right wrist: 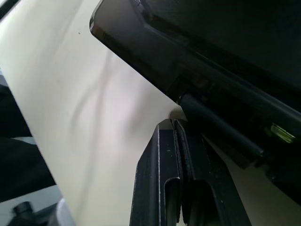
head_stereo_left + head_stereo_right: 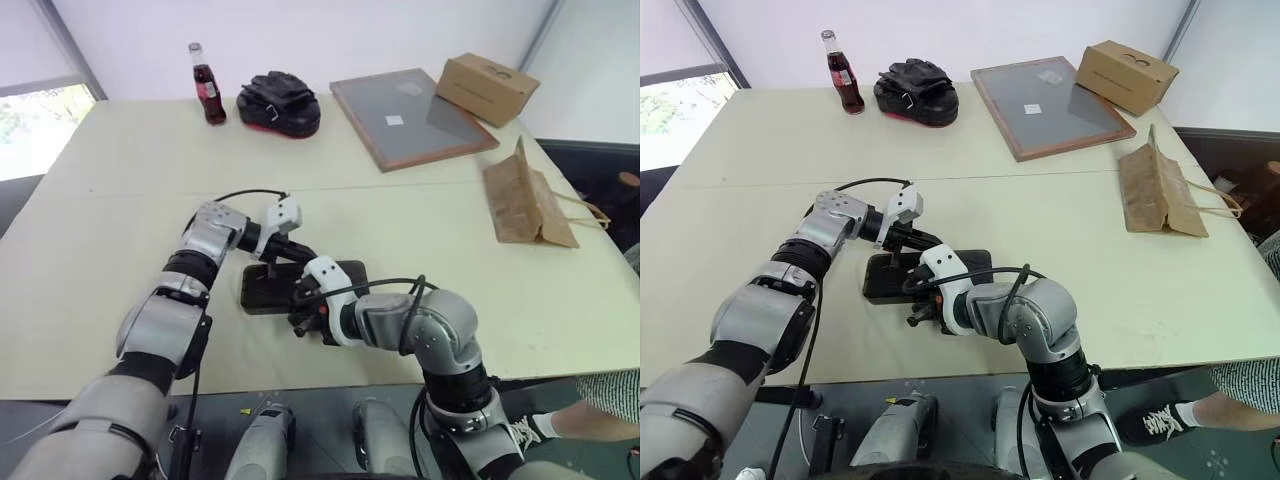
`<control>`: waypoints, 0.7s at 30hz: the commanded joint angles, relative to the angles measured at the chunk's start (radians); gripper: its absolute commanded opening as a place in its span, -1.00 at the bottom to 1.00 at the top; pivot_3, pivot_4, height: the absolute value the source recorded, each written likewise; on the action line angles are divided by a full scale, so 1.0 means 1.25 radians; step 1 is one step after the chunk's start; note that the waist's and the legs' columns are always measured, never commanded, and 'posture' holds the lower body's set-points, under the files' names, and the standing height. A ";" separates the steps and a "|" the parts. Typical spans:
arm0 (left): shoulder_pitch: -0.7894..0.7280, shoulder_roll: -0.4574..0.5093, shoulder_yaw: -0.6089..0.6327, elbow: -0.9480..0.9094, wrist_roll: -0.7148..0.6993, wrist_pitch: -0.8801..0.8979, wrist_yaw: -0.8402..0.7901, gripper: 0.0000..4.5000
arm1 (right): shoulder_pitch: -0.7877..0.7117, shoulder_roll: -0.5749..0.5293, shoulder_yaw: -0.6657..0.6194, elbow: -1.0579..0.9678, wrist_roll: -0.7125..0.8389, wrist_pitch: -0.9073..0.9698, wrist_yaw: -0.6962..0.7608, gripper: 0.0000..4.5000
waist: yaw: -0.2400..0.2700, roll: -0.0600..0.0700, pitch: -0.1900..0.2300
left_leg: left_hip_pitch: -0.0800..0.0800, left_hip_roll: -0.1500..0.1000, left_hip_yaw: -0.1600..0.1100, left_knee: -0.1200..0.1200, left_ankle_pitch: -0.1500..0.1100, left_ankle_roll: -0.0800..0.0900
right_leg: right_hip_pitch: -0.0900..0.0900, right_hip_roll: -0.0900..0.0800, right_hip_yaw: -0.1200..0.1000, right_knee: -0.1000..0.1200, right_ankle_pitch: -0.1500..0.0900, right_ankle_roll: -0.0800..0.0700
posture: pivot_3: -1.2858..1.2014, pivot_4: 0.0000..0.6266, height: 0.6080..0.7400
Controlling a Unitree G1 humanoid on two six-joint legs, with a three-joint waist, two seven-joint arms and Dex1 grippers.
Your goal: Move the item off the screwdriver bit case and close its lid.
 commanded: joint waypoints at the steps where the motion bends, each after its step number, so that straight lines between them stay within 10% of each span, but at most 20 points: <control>1: 0.033 0.005 -0.015 -0.021 0.018 -0.021 -0.012 -1.00 | -0.018 -0.050 0.011 -0.024 -0.056 -0.041 -0.026 -0.97 | 0.000 0.000 0.000 | 0.000 0.000 0.000 0.000 0.000 0.000 | 0.000 0.000 0.000 0.000 0.000 0.000 | 0.03 -0.52 1.00; 10: 0.070 -0.006 -0.031 -0.048 0.030 -0.041 0.013 -1.00 | -0.124 -0.260 0.164 -0.038 -0.126 -0.193 0.014 -0.97 | 0.001 0.000 0.000 | 0.001 0.000 0.000 0.001 0.000 0.000 | 0.001 0.000 0.000 0.000 -0.001 0.001 | 0.03 -0.52 1.00; 21: 0.082 -0.014 -0.039 -0.049 0.043 -0.063 0.032 -1.00 | -0.160 -0.285 0.201 -0.017 -0.143 -0.254 0.037 -0.97 | 0.000 -0.001 -0.001 | 0.002 0.000 -0.001 0.001 0.000 0.000 | 0.003 0.000 0.000 0.001 -0.001 0.001 | 0.03 -0.52 1.00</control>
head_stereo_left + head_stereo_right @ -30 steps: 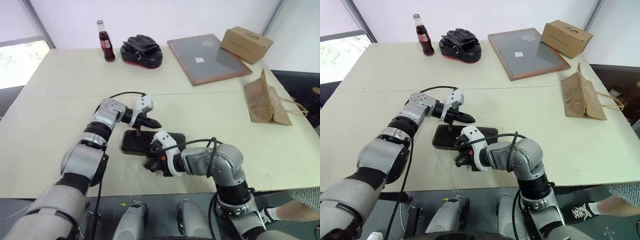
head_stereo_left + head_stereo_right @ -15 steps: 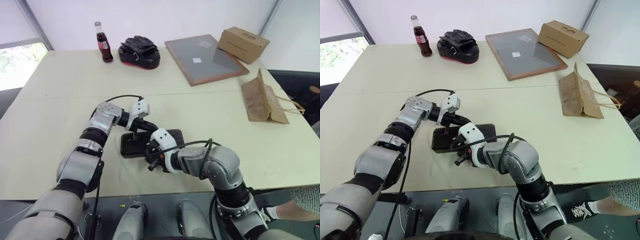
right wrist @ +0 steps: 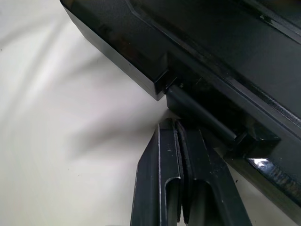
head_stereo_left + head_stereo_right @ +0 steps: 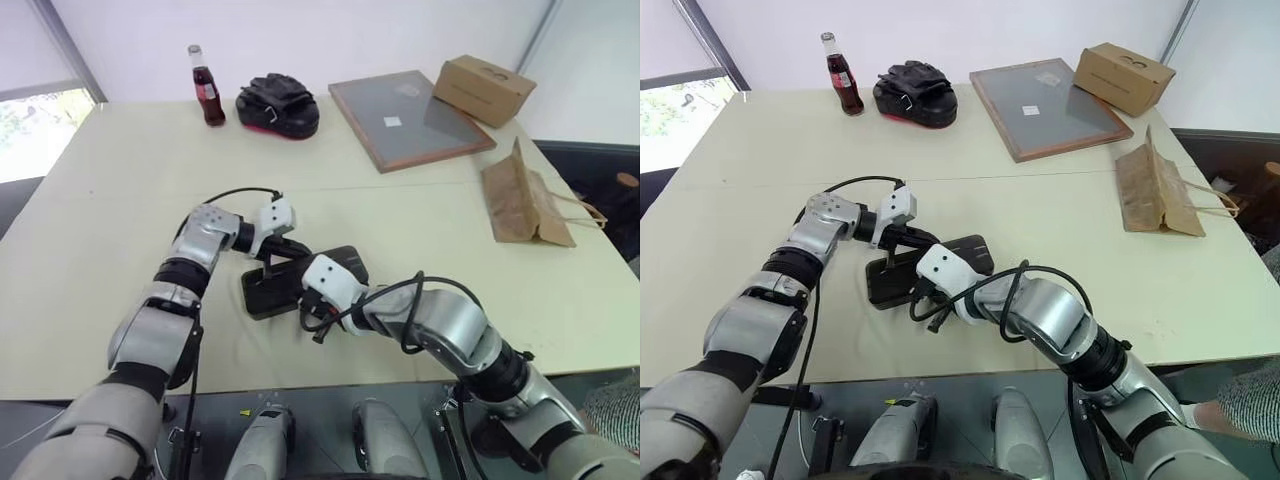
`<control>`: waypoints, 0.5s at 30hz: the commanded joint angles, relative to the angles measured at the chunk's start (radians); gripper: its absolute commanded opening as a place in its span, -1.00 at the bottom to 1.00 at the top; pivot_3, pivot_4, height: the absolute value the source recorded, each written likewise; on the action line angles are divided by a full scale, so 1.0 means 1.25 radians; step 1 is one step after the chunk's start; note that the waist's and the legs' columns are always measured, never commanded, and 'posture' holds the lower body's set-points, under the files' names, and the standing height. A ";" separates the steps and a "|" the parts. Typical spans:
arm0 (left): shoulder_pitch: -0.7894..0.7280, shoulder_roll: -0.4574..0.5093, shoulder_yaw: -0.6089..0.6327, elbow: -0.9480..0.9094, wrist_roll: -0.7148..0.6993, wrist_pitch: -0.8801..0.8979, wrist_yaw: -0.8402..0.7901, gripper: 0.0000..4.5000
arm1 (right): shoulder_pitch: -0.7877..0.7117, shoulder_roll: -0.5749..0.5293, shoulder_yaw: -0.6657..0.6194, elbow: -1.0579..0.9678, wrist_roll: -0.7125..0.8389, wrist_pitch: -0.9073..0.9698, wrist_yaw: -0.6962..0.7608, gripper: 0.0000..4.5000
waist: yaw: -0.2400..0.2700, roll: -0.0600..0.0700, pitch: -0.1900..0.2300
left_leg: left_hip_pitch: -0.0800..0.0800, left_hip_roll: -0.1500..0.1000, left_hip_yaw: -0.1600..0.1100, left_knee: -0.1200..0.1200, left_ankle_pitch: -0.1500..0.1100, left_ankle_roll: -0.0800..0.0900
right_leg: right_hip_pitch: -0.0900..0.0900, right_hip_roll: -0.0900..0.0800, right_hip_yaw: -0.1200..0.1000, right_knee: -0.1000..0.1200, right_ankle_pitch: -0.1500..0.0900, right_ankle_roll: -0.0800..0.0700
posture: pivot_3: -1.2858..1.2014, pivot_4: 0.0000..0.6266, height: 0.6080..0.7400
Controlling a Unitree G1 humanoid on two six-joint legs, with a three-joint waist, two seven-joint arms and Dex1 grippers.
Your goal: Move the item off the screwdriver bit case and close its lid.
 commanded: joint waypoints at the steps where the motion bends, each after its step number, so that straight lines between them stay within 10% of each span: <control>1: 0.034 -0.028 -0.037 0.020 0.026 -0.008 -0.020 -1.00 | -0.052 -0.013 -0.054 0.009 -0.083 -0.050 -0.034 -0.97 | 0.000 0.000 0.000 | 0.000 0.000 0.000 0.000 0.000 0.000 | 0.000 0.000 0.000 0.000 0.000 0.000 | 0.03 -0.52 1.00; 15: -0.002 0.052 0.095 -0.026 -0.065 0.067 0.054 -1.00 | 0.042 -0.183 -0.284 -0.183 0.130 0.063 0.208 -0.97 | -0.002 -0.001 0.001 | -0.003 0.000 -0.001 -0.001 -0.001 0.001 | -0.002 0.000 0.000 -0.001 -0.001 0.001 | 0.03 -0.52 1.00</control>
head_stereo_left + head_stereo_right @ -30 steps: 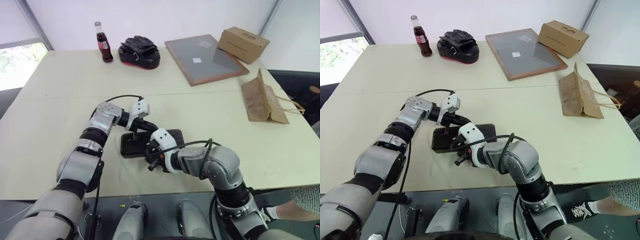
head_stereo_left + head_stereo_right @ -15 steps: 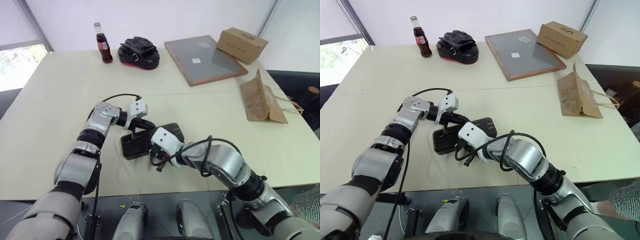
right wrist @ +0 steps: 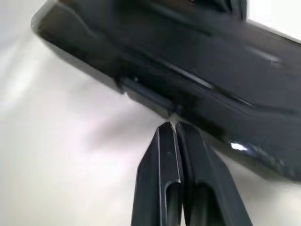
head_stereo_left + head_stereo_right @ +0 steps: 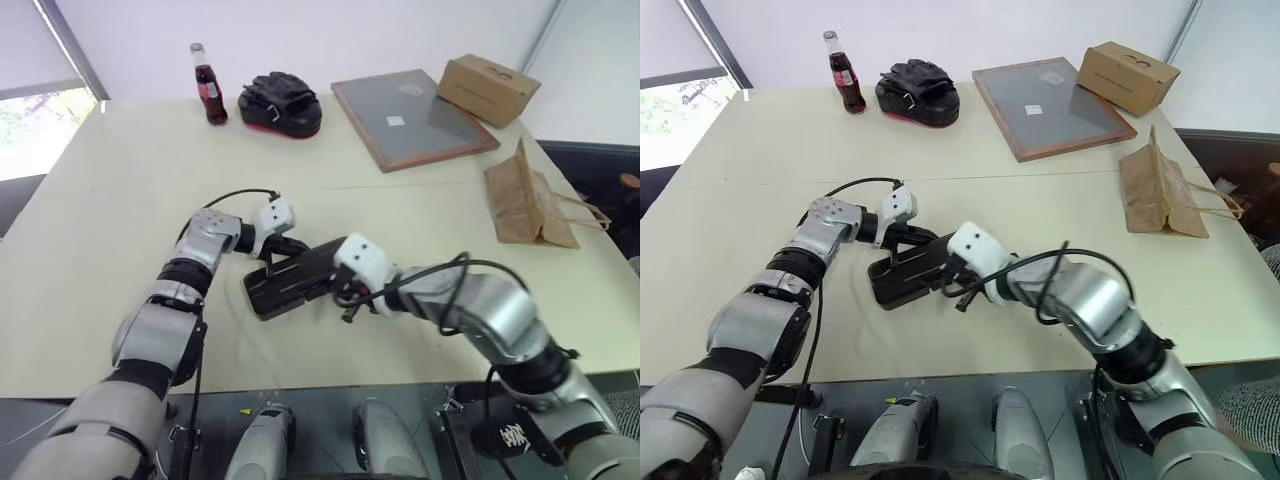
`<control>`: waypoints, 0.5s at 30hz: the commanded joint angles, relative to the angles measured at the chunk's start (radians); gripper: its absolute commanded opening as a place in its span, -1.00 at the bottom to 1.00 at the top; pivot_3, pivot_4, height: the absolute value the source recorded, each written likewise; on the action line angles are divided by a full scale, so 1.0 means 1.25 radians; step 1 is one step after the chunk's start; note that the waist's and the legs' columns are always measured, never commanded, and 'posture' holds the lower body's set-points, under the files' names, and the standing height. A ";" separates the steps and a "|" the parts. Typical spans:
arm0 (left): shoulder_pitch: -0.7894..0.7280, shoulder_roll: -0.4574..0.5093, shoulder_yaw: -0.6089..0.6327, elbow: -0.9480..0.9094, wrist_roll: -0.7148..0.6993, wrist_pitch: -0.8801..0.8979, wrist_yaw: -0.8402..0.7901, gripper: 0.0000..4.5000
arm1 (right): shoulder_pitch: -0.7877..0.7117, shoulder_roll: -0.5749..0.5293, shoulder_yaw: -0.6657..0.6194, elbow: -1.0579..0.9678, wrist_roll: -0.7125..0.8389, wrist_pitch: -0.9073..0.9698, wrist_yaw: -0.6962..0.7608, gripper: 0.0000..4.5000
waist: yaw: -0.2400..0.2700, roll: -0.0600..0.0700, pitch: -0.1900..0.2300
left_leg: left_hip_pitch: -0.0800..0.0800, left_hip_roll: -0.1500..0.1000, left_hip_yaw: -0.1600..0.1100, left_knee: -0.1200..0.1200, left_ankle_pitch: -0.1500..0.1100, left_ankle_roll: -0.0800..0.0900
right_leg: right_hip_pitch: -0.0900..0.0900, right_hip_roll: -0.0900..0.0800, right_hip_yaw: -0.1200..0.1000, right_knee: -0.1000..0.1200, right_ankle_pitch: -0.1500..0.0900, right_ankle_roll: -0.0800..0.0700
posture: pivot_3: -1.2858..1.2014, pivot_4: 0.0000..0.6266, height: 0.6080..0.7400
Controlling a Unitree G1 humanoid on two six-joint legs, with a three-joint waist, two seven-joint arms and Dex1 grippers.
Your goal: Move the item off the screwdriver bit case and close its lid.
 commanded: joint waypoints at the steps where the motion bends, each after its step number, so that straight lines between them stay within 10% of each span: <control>1: 0.033 0.041 0.054 -0.128 -0.065 0.069 -0.025 -1.00 | 0.024 -0.045 -0.089 -0.078 0.062 0.020 0.059 -0.97 | -0.001 0.000 0.000 | 0.000 0.000 0.000 0.000 0.000 0.000 | 0.000 0.000 0.000 0.000 0.000 0.000 | 0.03 -0.52 1.00; 15: 0.415 0.201 0.264 -1.029 -0.366 0.680 0.148 -1.00 | -0.006 -0.189 -0.285 -0.050 0.136 -0.060 0.183 -0.97 | 0.004 0.000 0.001 | 0.000 0.002 -0.002 -0.001 0.000 0.000 | 0.000 -0.002 0.001 -0.002 0.000 0.000 | 0.03 -0.52 1.00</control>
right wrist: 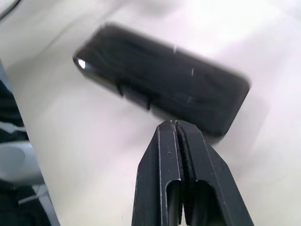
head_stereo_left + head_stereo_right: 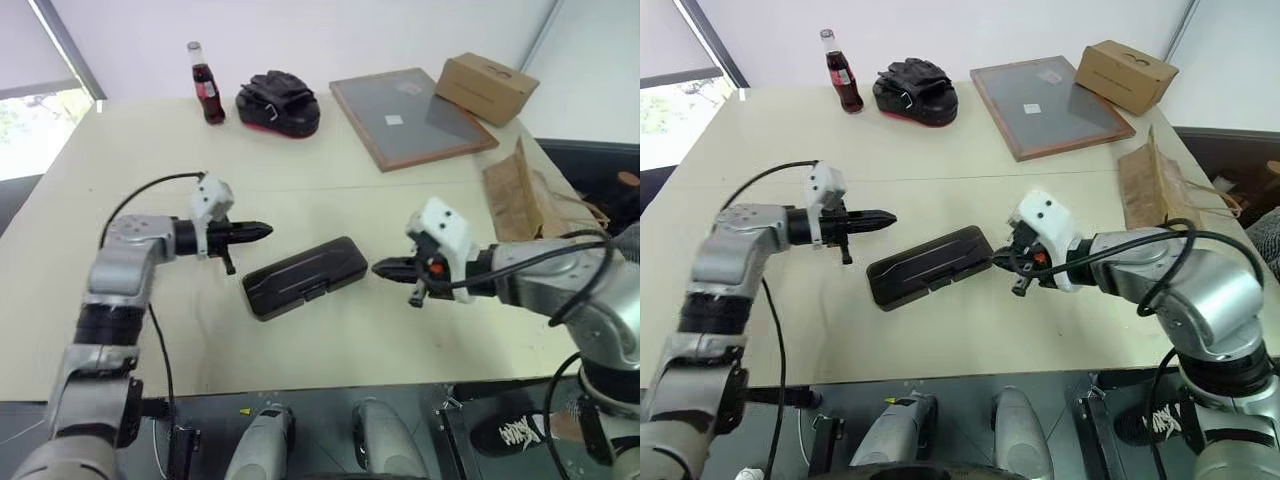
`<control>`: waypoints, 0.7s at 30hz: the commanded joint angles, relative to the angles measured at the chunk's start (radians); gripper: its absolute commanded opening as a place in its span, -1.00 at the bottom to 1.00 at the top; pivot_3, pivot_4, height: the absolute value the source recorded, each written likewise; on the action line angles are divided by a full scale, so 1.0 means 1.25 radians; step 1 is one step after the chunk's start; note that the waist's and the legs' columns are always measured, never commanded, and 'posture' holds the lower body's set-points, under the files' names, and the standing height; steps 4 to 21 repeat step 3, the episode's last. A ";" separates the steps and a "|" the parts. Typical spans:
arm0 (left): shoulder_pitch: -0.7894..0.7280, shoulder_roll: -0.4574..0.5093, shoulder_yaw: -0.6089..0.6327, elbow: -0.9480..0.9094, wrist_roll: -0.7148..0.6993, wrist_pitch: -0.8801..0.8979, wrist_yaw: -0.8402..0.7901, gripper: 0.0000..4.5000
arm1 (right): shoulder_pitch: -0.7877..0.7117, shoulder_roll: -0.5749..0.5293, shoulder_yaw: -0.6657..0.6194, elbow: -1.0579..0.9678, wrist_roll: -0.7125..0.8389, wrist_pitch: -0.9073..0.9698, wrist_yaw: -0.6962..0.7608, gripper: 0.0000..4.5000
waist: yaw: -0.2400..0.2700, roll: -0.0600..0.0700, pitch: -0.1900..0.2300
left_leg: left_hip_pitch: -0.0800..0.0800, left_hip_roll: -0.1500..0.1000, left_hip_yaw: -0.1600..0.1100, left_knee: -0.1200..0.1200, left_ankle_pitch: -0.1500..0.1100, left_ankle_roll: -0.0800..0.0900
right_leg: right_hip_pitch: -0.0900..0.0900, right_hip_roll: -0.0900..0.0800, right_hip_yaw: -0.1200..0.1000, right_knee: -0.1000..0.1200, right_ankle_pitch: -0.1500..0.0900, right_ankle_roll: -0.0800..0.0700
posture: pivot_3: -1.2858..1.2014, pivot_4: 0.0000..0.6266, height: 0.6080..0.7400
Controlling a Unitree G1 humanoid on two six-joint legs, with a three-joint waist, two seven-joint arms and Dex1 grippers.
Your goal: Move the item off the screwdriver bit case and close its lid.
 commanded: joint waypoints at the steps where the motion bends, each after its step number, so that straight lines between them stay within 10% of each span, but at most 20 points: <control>1: 0.072 0.024 0.085 -0.202 -0.110 0.145 0.068 -1.00 | -0.011 -0.030 -0.029 0.010 0.002 -0.050 0.026 -0.97 | 0.002 0.000 0.000 | 0.000 0.000 0.000 0.000 0.000 0.000 | 0.000 0.000 0.000 -0.001 0.000 0.000 | 0.03 -0.52 1.00; 21: 0.115 0.036 0.109 -0.271 -0.150 0.193 0.093 -1.00 | -0.012 -0.039 -0.026 0.020 0.000 -0.066 0.034 -0.97 | 0.002 0.000 0.000 | 0.000 0.000 0.000 0.000 0.000 0.000 | 0.001 0.000 0.000 -0.002 0.000 0.000 | 0.03 -0.52 1.00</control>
